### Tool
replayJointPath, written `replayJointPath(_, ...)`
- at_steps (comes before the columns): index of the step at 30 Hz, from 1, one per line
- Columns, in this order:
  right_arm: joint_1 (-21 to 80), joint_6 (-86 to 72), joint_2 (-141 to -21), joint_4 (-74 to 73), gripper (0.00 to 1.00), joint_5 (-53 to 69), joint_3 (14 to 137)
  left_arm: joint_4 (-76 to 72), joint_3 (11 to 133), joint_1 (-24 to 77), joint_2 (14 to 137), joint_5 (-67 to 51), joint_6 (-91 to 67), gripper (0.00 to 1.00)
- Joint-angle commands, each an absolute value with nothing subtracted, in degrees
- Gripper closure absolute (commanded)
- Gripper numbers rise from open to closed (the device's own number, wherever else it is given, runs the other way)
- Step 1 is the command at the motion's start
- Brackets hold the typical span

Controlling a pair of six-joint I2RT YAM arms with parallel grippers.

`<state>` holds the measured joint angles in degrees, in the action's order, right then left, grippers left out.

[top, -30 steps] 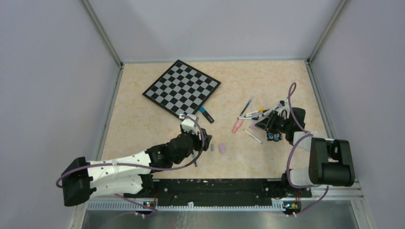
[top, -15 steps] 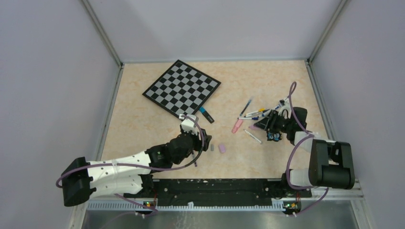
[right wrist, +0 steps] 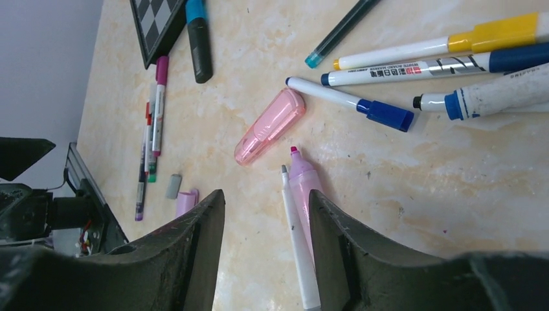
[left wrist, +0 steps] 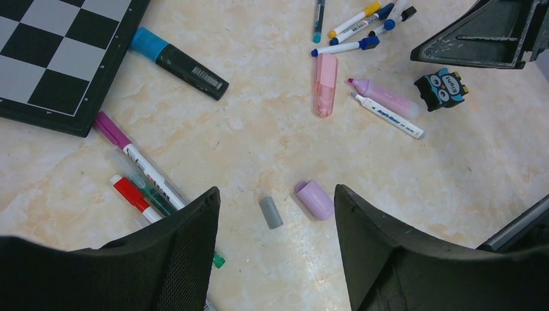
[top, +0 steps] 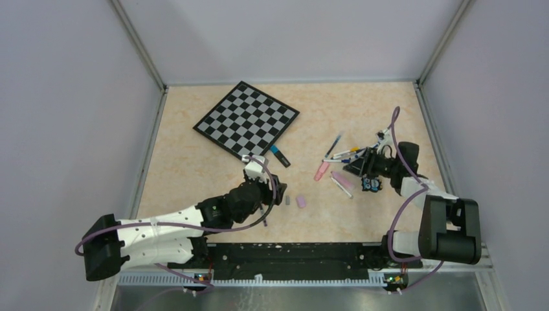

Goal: Open the pen caps
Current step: Place the pen at the center of the board, then pick up the pen from the center of the board.

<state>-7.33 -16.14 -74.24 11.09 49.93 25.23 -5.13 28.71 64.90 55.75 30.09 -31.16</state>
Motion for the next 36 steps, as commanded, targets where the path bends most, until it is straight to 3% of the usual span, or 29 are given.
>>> replayJointPath(1, -8.00, -9.84, -72.31, 8.47, 0.50, 52.97, 29.64, -6.15, 28.70, 65.04, 53.51, 30.87, -30.90, 0.30)
replayJointPath(3, -8.00, -5.68, -72.09, 5.00, 0.49, 53.88, 31.81, -6.35, 28.28, 65.08, 52.87, 31.04, -31.34, 0.23)
replayJointPath(6, -8.00, 2.70, -71.89, -3.05, 0.43, 53.58, 36.36, -7.60, 26.68, 65.01, 50.86, 31.35, -32.19, 0.03)
replayJointPath(7, -8.00, 5.87, -71.96, -6.29, 0.40, 53.31, 38.24, -9.07, 25.86, 64.97, 49.96, 30.80, -31.69, 0.01)
replayJointPath(16, -8.21, 30.87, -74.47, -24.60, 0.27, 42.97, 50.97, -11.70, 21.42, 64.61, 42.34, 27.57, -29.66, 0.01)
replayJointPath(21, -10.03, 53.25, -81.19, -36.05, 0.25, 44.14, 57.64, -11.25, 20.42, 64.60, 40.96, 27.57, -30.12, 0.01)
replayJointPath(24, -12.22, 72.32, -85.31, -44.94, 0.26, 48.27, 60.84, -10.76, 20.29, 64.57, 40.87, 27.36, -30.19, 0.01)
replayJointPath(27, -12.39, 108.80, -91.10, -61.59, 0.26, 45.16, 64.54, -10.01, 20.53, 64.51, 40.99, 27.36, -30.15, 0.01)
replayJointPath(28, -12.39, 114.66, -93.32, -64.90, 0.26, 42.89, 66.47, -9.82, 20.48, 64.51, 41.02, 27.39, -30.07, 0.01)
replayJointPath(36, -11.59, 118.03, -105.24, -65.49, 0.29, 41.14, 78.19, -9.60, 20.21, 64.51, 40.99, 27.25, -30.84, 0.01)
